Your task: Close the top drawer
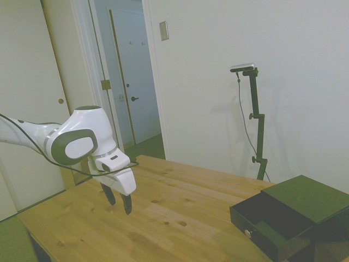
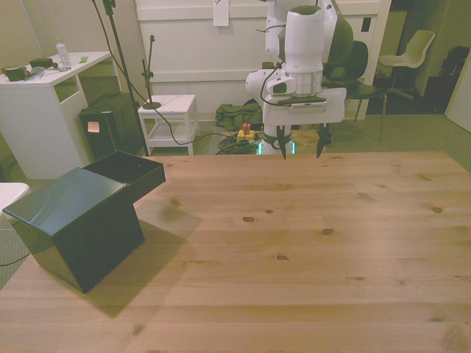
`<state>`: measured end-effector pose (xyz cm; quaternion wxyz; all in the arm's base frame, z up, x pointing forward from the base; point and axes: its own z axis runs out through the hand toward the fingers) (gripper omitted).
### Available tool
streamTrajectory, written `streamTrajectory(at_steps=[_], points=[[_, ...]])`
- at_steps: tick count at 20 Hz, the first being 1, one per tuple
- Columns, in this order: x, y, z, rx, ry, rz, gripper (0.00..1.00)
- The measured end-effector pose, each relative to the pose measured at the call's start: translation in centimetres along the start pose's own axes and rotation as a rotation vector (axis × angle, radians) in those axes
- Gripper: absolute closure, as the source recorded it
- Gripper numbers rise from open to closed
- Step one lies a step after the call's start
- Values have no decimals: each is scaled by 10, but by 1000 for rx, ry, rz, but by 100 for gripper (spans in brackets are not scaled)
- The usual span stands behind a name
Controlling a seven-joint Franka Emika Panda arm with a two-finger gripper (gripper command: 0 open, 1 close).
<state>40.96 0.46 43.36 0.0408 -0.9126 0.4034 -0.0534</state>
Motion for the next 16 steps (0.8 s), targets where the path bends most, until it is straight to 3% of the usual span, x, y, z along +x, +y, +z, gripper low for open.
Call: streamTrajectory(at_steps=[3, 11, 16], points=[[3, 1, 0, -1, 12, 4, 0], [92, 55, -17, 58, 93, 376, 0], [160, 101, -23, 58, 109, 533, 0]])
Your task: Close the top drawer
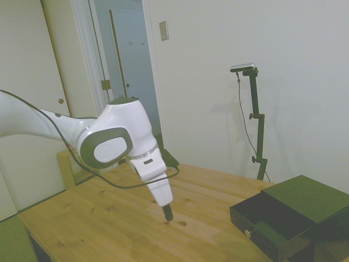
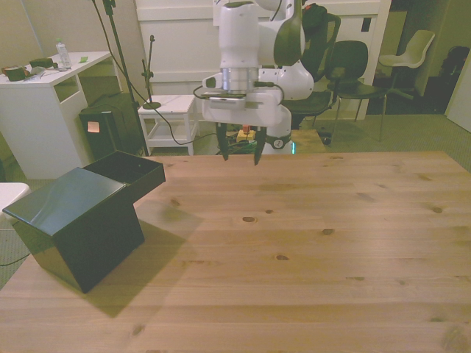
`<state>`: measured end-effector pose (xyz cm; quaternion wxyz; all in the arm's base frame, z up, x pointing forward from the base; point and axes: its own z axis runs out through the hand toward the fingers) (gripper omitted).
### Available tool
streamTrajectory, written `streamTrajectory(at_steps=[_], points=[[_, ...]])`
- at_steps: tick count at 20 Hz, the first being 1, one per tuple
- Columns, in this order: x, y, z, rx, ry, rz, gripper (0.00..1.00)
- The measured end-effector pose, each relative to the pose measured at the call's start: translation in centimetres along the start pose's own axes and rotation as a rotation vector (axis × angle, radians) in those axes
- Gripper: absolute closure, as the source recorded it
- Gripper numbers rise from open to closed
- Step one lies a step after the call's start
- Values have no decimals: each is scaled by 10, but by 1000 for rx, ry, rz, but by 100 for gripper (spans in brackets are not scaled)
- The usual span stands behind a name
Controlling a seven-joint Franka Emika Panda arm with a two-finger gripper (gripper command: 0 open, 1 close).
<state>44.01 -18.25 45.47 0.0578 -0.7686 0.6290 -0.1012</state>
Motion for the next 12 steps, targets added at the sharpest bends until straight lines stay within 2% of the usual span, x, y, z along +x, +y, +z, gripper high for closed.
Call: streamTrajectory(at_steps=[6, 12], points=[[75, 11, 3, -23, 11, 119, 0], [127, 14, -12, -64, 9, 145, 0]])
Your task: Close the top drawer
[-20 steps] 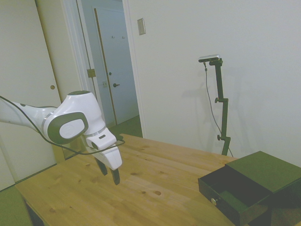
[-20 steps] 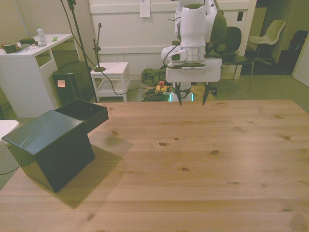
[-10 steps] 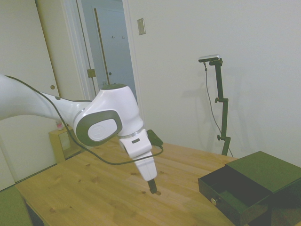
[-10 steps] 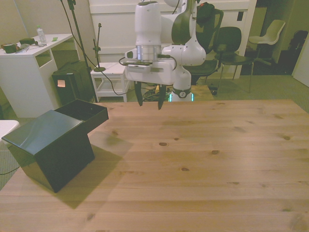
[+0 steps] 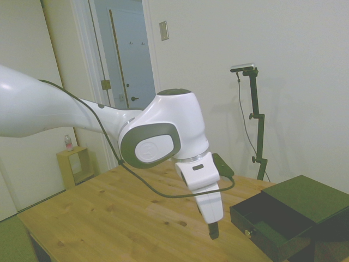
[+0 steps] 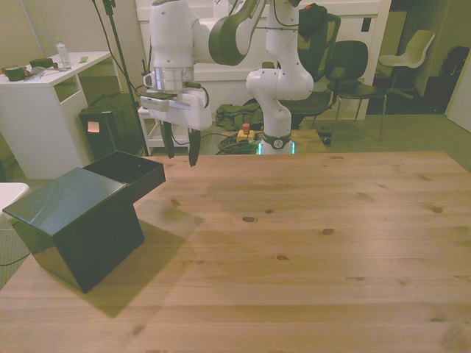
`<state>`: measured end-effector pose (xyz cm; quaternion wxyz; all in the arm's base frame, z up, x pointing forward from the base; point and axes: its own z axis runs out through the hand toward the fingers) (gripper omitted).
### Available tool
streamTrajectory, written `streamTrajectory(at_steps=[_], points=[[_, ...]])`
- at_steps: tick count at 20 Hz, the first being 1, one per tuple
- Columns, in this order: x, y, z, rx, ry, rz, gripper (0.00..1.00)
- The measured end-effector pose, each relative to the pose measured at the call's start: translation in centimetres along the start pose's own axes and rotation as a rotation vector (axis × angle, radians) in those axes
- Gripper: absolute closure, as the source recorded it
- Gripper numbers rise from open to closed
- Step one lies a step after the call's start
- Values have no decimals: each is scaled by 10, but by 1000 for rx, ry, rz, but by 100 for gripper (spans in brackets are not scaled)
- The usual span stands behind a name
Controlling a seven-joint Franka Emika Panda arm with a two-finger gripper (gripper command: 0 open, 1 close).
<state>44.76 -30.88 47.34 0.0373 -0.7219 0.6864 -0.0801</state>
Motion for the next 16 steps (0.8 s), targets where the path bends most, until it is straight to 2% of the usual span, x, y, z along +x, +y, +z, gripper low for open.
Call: streamTrajectory(at_steps=[1, 5, 16], points=[[5, -2, -2, -6, -1, 0, 100], [21, -11, -3, -33, -5, 3, 100], [17, -22, 3, -45, -8, -22, 100]])
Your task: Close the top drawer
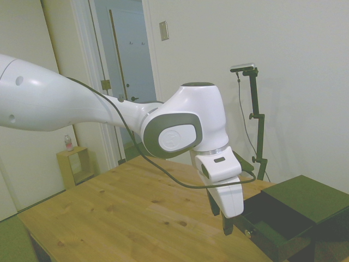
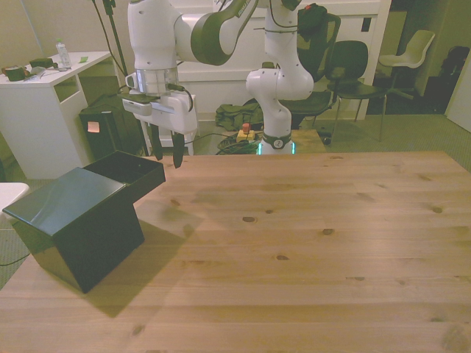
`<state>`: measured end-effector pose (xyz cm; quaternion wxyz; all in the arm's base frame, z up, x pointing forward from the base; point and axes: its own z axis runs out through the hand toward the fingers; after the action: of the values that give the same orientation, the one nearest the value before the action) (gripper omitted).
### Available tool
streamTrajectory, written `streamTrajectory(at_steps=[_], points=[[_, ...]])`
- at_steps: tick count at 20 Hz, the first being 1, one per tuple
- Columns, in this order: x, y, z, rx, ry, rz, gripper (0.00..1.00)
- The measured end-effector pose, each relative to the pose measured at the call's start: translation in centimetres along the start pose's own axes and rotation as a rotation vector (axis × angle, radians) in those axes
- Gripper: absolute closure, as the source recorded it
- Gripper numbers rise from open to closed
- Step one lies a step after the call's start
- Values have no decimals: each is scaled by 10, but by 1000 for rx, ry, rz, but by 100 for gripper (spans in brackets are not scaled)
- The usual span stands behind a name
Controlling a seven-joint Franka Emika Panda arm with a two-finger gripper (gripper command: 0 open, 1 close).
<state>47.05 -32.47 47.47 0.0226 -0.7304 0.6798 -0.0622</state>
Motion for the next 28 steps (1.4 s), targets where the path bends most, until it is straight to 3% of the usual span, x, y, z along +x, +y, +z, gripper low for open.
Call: streamTrajectory(at_steps=[11, 28], points=[[5, -2, -7, 8, 9, -3, 100], [48, -14, -12, 9, 28, 41, 100]])
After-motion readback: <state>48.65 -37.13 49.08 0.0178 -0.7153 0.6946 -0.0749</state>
